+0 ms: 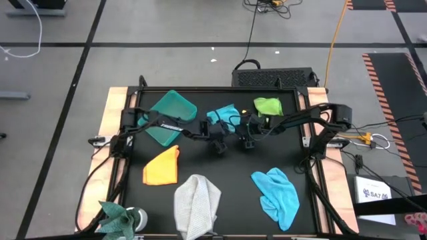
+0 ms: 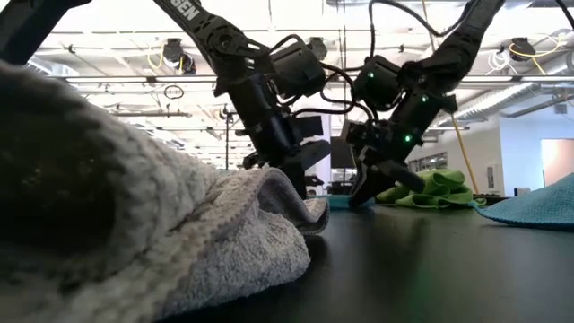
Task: Fold microfiber towels
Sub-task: Put the folded blue microfiber towel into the bin
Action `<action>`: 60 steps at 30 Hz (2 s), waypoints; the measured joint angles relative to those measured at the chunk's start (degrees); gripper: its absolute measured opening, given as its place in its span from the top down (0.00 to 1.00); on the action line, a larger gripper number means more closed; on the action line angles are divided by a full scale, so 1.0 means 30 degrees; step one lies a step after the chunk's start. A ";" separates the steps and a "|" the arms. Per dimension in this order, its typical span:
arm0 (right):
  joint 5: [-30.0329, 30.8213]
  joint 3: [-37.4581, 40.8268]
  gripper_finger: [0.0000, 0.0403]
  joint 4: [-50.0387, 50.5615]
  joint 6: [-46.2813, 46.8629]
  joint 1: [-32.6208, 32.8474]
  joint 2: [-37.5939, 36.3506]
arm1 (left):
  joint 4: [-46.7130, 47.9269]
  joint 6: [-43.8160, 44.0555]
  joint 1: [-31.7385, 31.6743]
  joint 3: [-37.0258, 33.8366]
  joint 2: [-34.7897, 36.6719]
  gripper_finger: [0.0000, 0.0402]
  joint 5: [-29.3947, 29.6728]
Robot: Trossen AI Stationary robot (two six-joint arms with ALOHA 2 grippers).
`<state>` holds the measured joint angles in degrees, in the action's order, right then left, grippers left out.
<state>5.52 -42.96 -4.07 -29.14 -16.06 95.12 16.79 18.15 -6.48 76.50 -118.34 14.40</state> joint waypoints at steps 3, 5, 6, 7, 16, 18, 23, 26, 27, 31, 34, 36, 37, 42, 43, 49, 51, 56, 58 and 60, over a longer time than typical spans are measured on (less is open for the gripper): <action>0.0049 -0.0808 1.00 0.1383 -0.0008 0.0115 -0.0697 | 0.0419 -0.0264 -0.0166 0.0433 0.0565 0.99 0.0296; 0.0001 -0.1263 1.00 0.1991 -0.0024 0.0125 -0.1063 | 0.0839 -0.0379 -0.0285 0.0860 0.0869 0.99 0.0463; -0.0277 -0.1466 1.00 0.2251 -0.0017 0.0125 -0.1221 | 0.1150 -0.0416 -0.0350 0.1072 0.0991 0.99 0.0477; -0.0514 -0.1679 1.00 0.2489 0.0009 0.0125 -0.1330 | 0.1644 -0.0472 -0.0381 0.1322 0.1057 0.99 0.0494; -0.0898 -0.4994 1.00 0.5914 -0.0465 0.0122 -0.1931 | 0.6314 -0.1011 -0.0388 0.4545 0.1354 0.99 0.1529; -0.0908 -0.5744 1.00 0.6565 -0.0931 0.0111 -0.1956 | 0.7434 -0.1002 -0.0442 0.5348 0.1501 0.99 0.2301; -0.1093 -0.7299 1.00 0.7004 -0.1751 0.0157 -0.1946 | 0.9370 -0.1533 -0.0697 0.6767 0.2192 0.99 0.2717; -0.0916 -0.8481 1.00 0.7258 -0.2224 0.0096 -0.1927 | 0.9814 -0.1852 -0.0920 0.7034 0.2865 0.99 0.2801; -0.0887 -0.8912 1.00 0.7506 -0.2422 0.0061 -0.1930 | 1.0172 -0.1792 -0.1008 0.7036 0.3162 0.99 0.2807; -0.0876 -1.0208 1.00 0.7742 -0.2801 -0.0152 -0.1942 | 1.0720 -0.1227 -0.1136 0.7030 0.4332 0.99 0.3646; -0.0896 -1.0929 1.00 0.7687 -0.2911 -0.0207 -0.1946 | 1.1126 -0.1020 -0.1210 0.7034 0.5310 0.99 0.4856; -0.0929 -1.1269 1.00 0.7480 -0.3168 -0.0232 -0.1951 | 1.1454 -0.1005 -0.1266 0.7034 0.5767 0.99 0.5359; -0.0938 -1.1383 1.00 0.7446 -0.3212 -0.0232 -0.1953 | 1.1460 -0.0989 -0.1330 0.7034 0.6000 0.99 0.5366; -0.1405 -1.2317 1.00 0.7464 -0.3218 -0.0253 -0.1723 | 1.1962 -0.0918 -0.1560 0.7026 0.6556 0.99 0.5731; -0.1420 -1.2537 1.00 0.7522 -0.3165 -0.0246 -0.1551 | 1.2108 -0.0911 -0.1602 0.7026 0.6574 0.99 0.5797; -0.2020 -1.4238 1.00 0.7932 -0.3182 -0.0246 -0.0003 | 1.2847 -0.0798 -0.1745 0.7026 0.6600 1.00 0.6006; -0.2099 -1.4759 1.00 0.8128 -0.3241 -0.0246 0.0514 | 1.3655 -0.0467 -0.1740 0.7026 0.6607 1.00 0.6447; -0.2547 -1.5870 1.00 0.8139 -0.3252 -0.0246 0.1640 | 1.5301 0.0087 -0.1799 0.7019 0.6782 1.00 0.7183; -0.2779 -1.6509 1.00 0.8282 -0.3411 -0.0253 0.2059 | 1.5850 0.0223 -0.1942 0.7026 0.6838 1.00 0.7238; -0.2845 -1.7048 1.00 0.8659 -0.3471 -0.0257 0.2482 | 1.6591 0.0595 -0.2121 0.7019 0.6964 1.00 0.7223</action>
<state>-3.01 -94.11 21.91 -39.55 -16.83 102.57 66.56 19.94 -12.85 97.56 -97.45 36.07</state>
